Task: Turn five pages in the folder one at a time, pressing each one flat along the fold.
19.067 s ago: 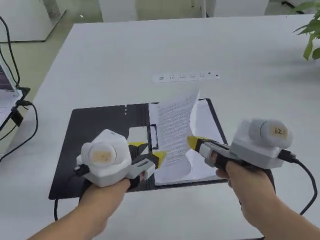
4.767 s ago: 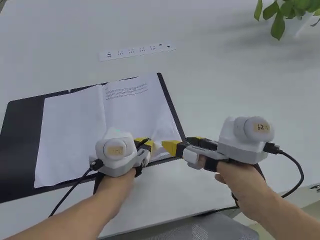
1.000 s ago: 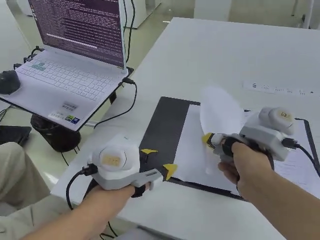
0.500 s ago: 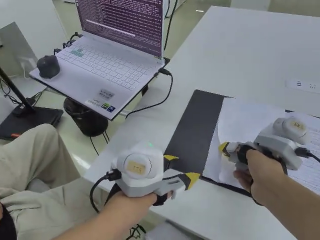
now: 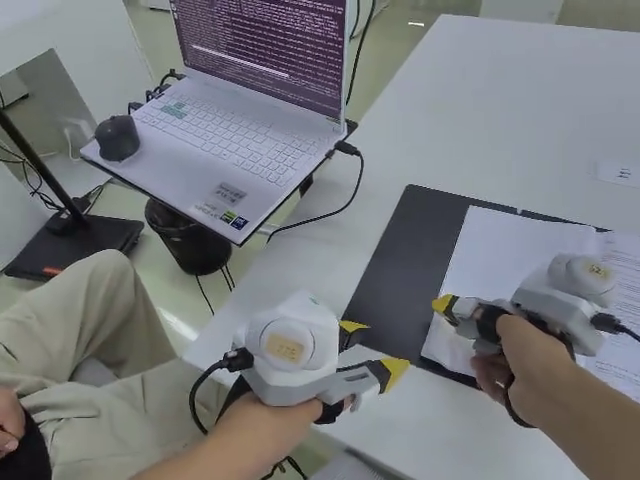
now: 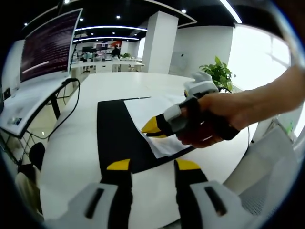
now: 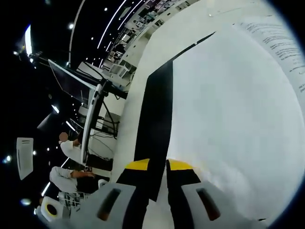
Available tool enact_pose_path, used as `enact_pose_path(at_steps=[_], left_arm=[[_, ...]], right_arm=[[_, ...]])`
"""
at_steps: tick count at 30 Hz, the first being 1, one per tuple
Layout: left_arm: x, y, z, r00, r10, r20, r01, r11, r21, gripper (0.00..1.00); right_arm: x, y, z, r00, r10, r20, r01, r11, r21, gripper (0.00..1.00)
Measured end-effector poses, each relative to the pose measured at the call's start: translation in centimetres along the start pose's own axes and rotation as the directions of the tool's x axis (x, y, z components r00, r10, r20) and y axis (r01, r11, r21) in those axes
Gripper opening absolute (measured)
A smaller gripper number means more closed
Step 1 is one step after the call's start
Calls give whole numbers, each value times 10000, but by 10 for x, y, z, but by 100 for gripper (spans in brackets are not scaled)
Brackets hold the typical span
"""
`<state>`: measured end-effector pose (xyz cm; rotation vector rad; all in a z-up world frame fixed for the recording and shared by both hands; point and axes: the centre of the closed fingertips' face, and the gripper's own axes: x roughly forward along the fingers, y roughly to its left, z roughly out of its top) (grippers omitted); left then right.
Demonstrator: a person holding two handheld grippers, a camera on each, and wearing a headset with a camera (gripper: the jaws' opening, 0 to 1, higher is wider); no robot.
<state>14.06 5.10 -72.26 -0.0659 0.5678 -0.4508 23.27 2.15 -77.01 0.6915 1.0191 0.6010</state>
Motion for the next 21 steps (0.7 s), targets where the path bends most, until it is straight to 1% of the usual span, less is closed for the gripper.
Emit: enact_pose_path(at_steps=[1, 3, 4, 5, 6, 7, 8, 9, 11, 13, 14, 16, 17, 19, 20, 21], left_arm=[[3, -1, 1, 10000, -69, 11, 69, 10000, 49, 33], [13, -6, 2, 9996, -265, -103, 268, 9993, 261, 33], [20, -11, 3, 9990, -432, -133, 437, 9981, 428, 33], [25, -15, 4, 9982, -584, -134, 591, 9965, 584, 32], [32, -21, 5, 9971, -727, -202, 741, 9942, 779, 31], [37, -24, 6, 9966, -785, -259, 804, 9932, 847, 31], [42, -30, 8, 9954, -917, -260, 938, 9913, 920, 32], [50, -36, 12, 9931, -1164, -121, 1170, 9873, 1076, 31], [63, -41, 12, 9916, -1275, -228, 1294, 9826, 1333, 30], [74, -43, 11, 9908, -1328, -255, 1351, 9800, 1464, 27], [82, -43, 8, 9905, -1324, -361, 1364, 9788, 1530, 27], [91, -41, 2, 9912, -1212, -535, 1283, 9788, 1599, 26], [94, -40, 0, 9914, -1177, -575, 1256, 9790, 1608, 26], [98, -37, -5, 9921, -1026, -718, 1136, 9787, 1711, 23], [100, -34, -7, 9934, -880, -730, 999, 9788, 1791, 23], [100, -31, -8, 9942, -809, -702, 920, 9804, 1743, 23]], right_arm=[[-2, 0, 0, 10000, 16, 6, -16, 10000, -26, 13], [-10, 5, 4, 9988, 468, 164, -468, 9989, -18, 12], [-16, 4, 6, 9983, 554, 187, -554, 9985, 24, 12], [-20, 1, 8, 9985, 504, 226, -505, 9987, 59, 11], [-25, -1, 13, 9973, 579, 449, -584, 9982, 101, 11], [-31, -3, 19, 9955, 711, 627, -731, 9969, 301, 11], [-36, -8, 22, 9956, 640, 687, -670, 9968, 424, 12], [-42, -12, 30, 9927, 692, 983, -746, 9959, 516, 12], [-53, -19, 40, 9898, 784, 1190, -882, 9929, 794, 10], [-61, -26, 48, 9856, 836, 1470, -991, 9899, 1013, 11], [-67, -27, 53, 9813, 1103, 1580, -1321, 9819, 1353, 10], [-75, -37, 56, 9826, 1019, 1555, -1223, 9842, 1283, 9], [-78, -40, 58, 9819, 1026, 1590, -1238, 9839, 1292, 9], [-85, -45, 61, 9776, 1328, 1636, -1592, 9742, 1603, 7], [-87, -48, 62, 9770, 1373, 1634, -1660, 9700, 1776, 8], [-89, -52, 63, 9773, 1350, 1634, -1643, 9696, 1812, 8]])
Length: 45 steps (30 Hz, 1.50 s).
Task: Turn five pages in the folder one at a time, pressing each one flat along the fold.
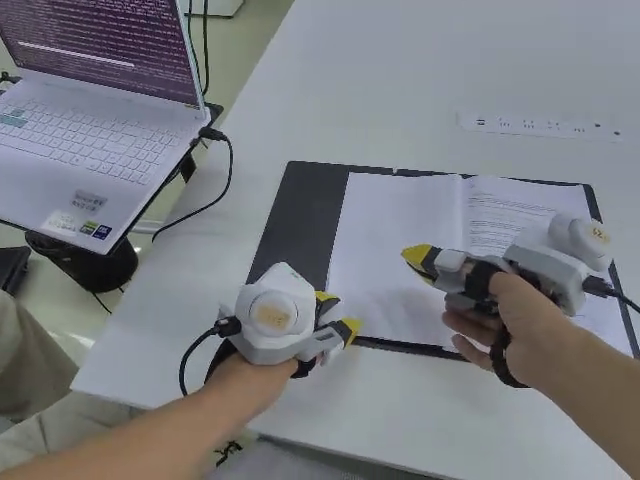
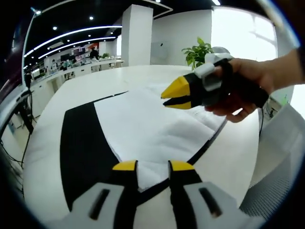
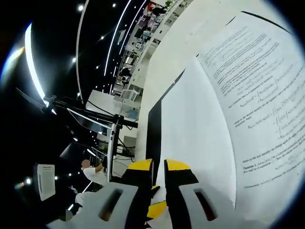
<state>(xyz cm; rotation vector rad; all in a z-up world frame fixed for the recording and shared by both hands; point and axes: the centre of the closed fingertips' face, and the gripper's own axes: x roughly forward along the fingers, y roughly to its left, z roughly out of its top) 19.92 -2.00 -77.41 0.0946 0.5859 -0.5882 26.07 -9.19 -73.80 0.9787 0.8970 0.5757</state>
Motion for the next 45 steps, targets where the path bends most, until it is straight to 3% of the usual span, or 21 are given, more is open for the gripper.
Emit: enact_pose_path(at_steps=[4, 5, 6, 10, 16, 21, 27, 36, 39, 45], left_arm=[[1, 5, -15, 9991, 196, -385, -198, 9998, -41, 23], [0, 5, -12, 9998, 183, -62, -183, 9998, 37, 23], [-2, 6, -15, 9995, 244, -213, -246, 9997, -74, 21], [-1, 8, -14, 9989, 450, -151, -446, 9986, 276, 18], [-2, 8, -14, 9991, 431, 3, -431, 9986, 292, 18], [-1, 8, -15, 9990, 433, -122, -429, 9986, 312, 18], [-2, 8, -15, 9986, 508, -145, -503, 9982, 318, 18], [-2, 9, -16, 9985, 546, -64, -544, 9983, 211, 18], [-2, 8, -15, 9986, 530, -33, -529, 9981, 301, 18], [-2, 8, -15, 9985, 543, -29, -542, 9980, 319, 18]], right_arm=[[-7, -10, 9, 9998, 107, -136, -105, 9998, 150, 8], [-9, -11, 10, 9998, 113, -159, -110, 9997, 215, 8], [-11, -13, 12, 9998, 160, -153, -156, 9994, 312, 7], [-14, -18, 20, 9996, 190, -206, -180, 9985, 508, 5], [-10, -23, 35, 9988, 433, -225, -404, 9924, 1161, 3], [-3, -41, 48, 9997, 157, -165, -124, 9822, 1872, 0], [8, -55, 58, 9999, 43, -157, -9, 9776, 2103, 0], [25, -60, 84, 9991, 49, 432, -177, 9531, 3021, 0], [30, -61, 93, 9971, 103, 754, -366, 9335, 3566, 0], [37, -60, 102, 9955, 161, 937, -510, 9224, 3829, 0]])
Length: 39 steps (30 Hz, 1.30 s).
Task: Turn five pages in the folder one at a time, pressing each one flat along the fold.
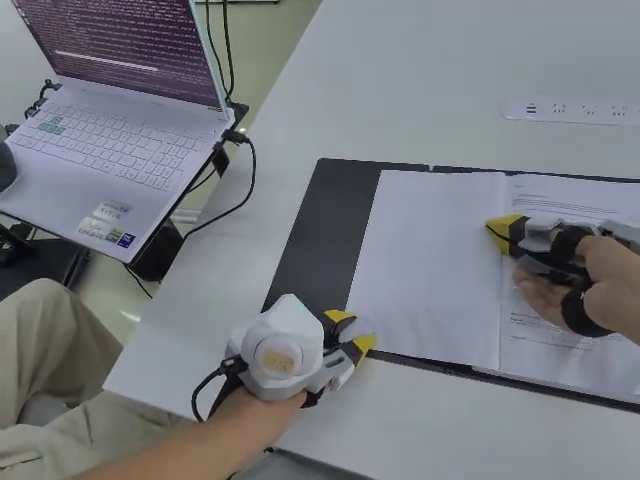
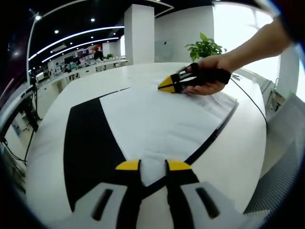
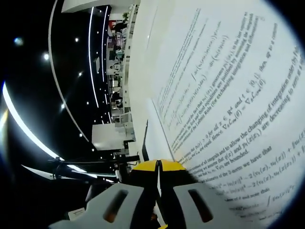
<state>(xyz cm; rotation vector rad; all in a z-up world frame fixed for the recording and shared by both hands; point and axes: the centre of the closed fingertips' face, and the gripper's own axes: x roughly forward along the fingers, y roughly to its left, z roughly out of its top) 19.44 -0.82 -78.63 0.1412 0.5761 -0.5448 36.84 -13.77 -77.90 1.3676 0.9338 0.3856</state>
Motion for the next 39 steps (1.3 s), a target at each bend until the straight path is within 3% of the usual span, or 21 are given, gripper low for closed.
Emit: enact_pose_path(at_steps=[7, 13, 16, 29, 35, 39], left_arm=[[0, 0, -1, 9999, 87, 85, -87, 9999, -58, 18], [0, 0, -1, 9999, 85, 108, -84, 9999, -68, 18], [0, -1, 0, 9999, 88, 116, -88, 9999, -72, 18], [0, 1, -1, 9999, 73, 154, -72, 9999, -87, 18], [0, 1, 0, 9999, 62, 134, -61, 10000, -67, 18], [0, 1, -1, 9999, 64, 119, -63, 10000, -70, 18]], right_arm=[[12, 7, 14, 9989, 142, 452, -163, 9988, 465, 0], [25, 11, 36, 9922, 141, 1242, -255, 9956, 906, 0], [29, 13, 41, 9906, 98, 1362, -237, 9946, 1007, 0], [54, 22, 72, 9827, -111, 1850, -28, 9972, 746, 0], [57, 23, 78, 9778, -117, 2093, -17, 9980, 638, 0], [56, 25, 73, 9802, -25, 1982, -49, 9993, 368, 0]])
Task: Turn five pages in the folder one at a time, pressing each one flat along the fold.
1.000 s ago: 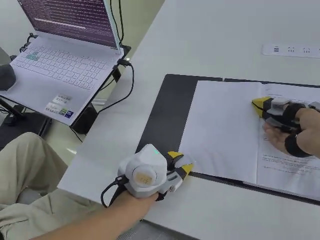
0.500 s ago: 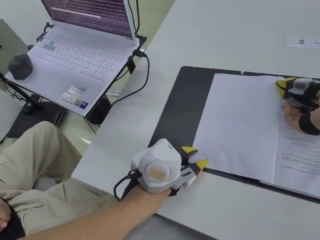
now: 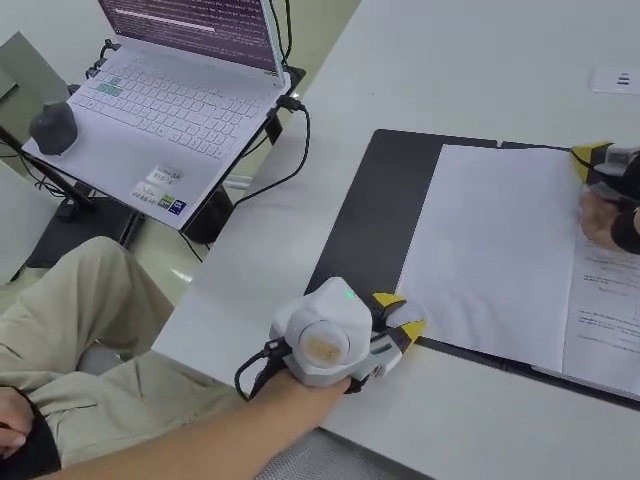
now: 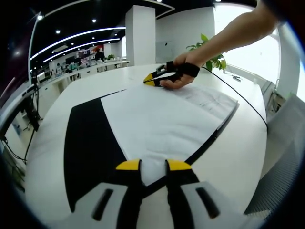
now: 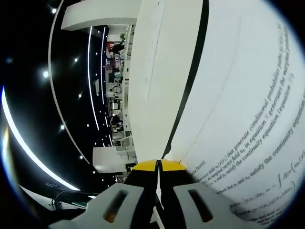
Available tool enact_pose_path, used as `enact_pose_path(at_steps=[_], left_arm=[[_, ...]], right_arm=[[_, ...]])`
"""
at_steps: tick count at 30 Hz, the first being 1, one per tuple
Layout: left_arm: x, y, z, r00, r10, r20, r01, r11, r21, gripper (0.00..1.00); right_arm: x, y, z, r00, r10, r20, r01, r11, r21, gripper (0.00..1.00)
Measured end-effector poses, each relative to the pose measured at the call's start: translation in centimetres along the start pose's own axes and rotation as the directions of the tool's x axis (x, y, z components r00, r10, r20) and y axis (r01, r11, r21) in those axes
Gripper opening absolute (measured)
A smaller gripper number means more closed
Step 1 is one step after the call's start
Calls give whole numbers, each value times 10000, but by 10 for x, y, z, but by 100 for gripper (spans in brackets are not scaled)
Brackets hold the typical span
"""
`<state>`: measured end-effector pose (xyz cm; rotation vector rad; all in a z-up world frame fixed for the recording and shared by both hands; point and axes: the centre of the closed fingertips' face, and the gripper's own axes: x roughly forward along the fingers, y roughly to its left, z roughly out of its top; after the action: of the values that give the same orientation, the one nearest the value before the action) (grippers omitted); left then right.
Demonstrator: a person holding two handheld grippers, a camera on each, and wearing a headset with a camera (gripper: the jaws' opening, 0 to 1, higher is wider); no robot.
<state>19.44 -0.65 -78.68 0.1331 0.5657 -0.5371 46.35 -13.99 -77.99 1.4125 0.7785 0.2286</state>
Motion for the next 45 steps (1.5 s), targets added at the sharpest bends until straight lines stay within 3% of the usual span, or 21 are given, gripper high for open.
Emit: enact_pose_path(at_steps=[5, 18, 32, 45], left_arm=[[0, 1, 0, 10000, 6, 20, -6, 10000, -57, 18], [0, 2, 0, 9999, -46, -95, 45, 10000, -47, 18], [0, 1, 0, 9999, -43, -162, 42, 10000, -67, 18], [0, 1, -1, 9998, -51, -179, 50, 10000, -54, 18]], right_arm=[[-6, -3, -7, 9995, -149, -265, 133, 9981, -604, 0], [-22, -13, -27, 9894, -352, -1409, 235, 9962, -837, 0], [-43, -19, -42, 9834, -217, -1801, 107, 9981, -614, 0], [-66, -27, -63, 9683, -195, -2488, 18, 9975, -710, 0]])
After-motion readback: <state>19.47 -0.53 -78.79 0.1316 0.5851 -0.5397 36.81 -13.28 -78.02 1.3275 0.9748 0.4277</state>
